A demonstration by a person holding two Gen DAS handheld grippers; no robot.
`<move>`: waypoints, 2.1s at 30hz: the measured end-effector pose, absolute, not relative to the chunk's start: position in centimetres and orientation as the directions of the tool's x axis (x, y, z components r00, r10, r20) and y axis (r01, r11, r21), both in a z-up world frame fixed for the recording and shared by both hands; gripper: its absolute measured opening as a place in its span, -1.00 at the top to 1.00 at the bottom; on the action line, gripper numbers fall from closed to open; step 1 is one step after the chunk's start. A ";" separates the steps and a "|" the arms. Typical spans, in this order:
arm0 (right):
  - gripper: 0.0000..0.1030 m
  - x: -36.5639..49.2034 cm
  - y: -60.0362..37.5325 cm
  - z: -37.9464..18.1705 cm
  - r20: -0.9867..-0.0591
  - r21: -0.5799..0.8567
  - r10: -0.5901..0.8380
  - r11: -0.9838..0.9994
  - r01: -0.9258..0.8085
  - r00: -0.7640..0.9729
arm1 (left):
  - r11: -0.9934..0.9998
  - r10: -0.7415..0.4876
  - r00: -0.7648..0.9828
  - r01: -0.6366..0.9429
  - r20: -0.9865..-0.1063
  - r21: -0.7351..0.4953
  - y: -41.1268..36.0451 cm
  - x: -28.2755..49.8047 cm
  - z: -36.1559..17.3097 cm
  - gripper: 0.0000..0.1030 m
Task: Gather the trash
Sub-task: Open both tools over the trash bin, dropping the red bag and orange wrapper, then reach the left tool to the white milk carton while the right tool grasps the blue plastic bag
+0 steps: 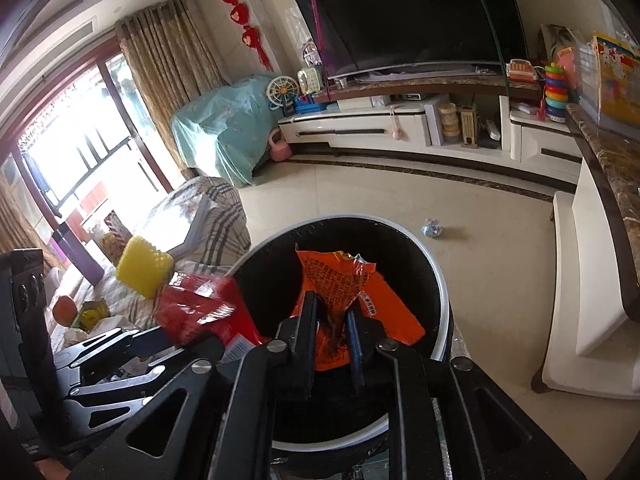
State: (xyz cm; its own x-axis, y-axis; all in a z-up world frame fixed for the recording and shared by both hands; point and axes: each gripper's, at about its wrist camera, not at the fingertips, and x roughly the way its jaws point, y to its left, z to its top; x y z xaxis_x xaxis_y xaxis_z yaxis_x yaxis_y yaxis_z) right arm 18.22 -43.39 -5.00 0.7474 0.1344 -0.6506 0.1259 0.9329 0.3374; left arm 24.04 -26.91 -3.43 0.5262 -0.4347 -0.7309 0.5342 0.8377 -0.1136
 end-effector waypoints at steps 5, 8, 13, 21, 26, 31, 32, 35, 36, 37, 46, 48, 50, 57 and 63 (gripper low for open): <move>-0.05 17.8 -43.6 -4.9 -0.649 0.341 0.122 0.929 0.143 0.751 | 0.847 -0.427 0.549 0.520 -0.718 -0.106 -26.0 23.2 -3.2 -0.36; -0.35 17.4 -43.7 -4.6 -0.643 0.348 0.120 0.925 0.150 0.757 | 0.852 -0.429 0.555 0.510 -0.712 -0.117 -25.0 22.5 -3.1 -0.41; -0.58 16.2 -42.6 -4.3 -0.627 0.361 0.133 0.923 0.135 0.768 | 0.865 -0.425 0.580 0.486 -0.695 -0.124 -22.5 20.1 -2.9 -0.48; -0.62 13.8 -38.9 -4.4 -0.615 0.378 0.188 0.923 0.077 0.765 | 0.891 -0.406 0.617 0.430 -0.674 -0.143 -17.4 16.9 -2.7 -0.49; -0.66 12.8 -36.4 -4.5 -0.610 0.390 0.232 0.920 0.032 0.757 | 0.914 -0.371 0.632 0.376 -0.681 -0.150 -13.8 15.8 -3.3 -0.49; -0.66 12.2 -34.1 -4.9 -0.614 0.403 0.272 0.915 -0.002 0.741 | 0.935 -0.329 0.644 0.325 -0.691 -0.143 -11.1 15.1 -4.0 -0.49; -0.66 12.1 -33.7 -4.9 -0.614 0.406 0.280 0.914 -0.009 0.738 | 0.938 -0.322 0.645 0.317 -0.693 -0.141 -10.5 14.9 -4.1 -0.49; -0.66 12.0 -32.8 -5.1 -0.616 0.409 0.296 0.912 -0.025 0.730 | 0.947 -0.300 0.650 0.291 -0.698 -0.136 -8.9 14.4 -4.6 -0.49; -0.66 12.0 -32.4 -5.2 -0.616 0.412 0.303 0.911 -0.031 0.727 | 0.949 -0.295 0.650 0.284 -0.700 -0.137 -8.3 14.3 -4.7 -0.49; -0.66 12.0 -31.9 -5.3 -0.616 0.415 0.311 0.909 -0.038 0.724 | 0.951 -0.290 0.651 0.276 -0.701 -0.138 -7.9 14.2 -4.8 -0.49; -0.66 11.9 -27.2 -5.4 -0.615 0.408 0.382 0.903 -0.137 0.689 | 0.973 -0.225 0.666 0.196 -0.711 -0.124 -2.8 13.1 -5.8 -0.49; -0.66 12.1 -26.1 -5.6 -0.618 0.406 0.397 0.900 -0.157 0.678 | 0.976 -0.212 0.665 0.178 -0.716 -0.123 -1.6 13.0 -6.0 -0.49; -0.66 12.2 -25.2 -5.8 -0.622 0.407 0.408 0.898 -0.169 0.668 | 0.980 -0.195 0.667 0.161 -0.719 -0.117 -0.5 12.8 -6.1 -0.50; -0.66 12.9 -22.4 -5.9 -0.627 0.389 0.436 0.893 -0.226 0.645 | 0.991 -0.135 0.678 0.109 -0.723 -0.083 3.2 12.7 -6.2 -0.60; -0.66 13.8 -20.5 -6.2 -0.633 0.376 0.447 0.891 -0.254 0.632 | 0.993 -0.107 0.669 0.113 -0.735 -0.042 6.6 14.0 -5.7 -0.74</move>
State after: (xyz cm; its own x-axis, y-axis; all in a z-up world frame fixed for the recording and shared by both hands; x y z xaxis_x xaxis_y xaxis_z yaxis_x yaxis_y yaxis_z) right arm 13.76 -20.55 -6.17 0.6317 0.4471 -0.6333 -0.2541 0.8912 0.3758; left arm 14.00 6.64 -5.73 0.6693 -0.1069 -0.7353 0.1127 0.9928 -0.0417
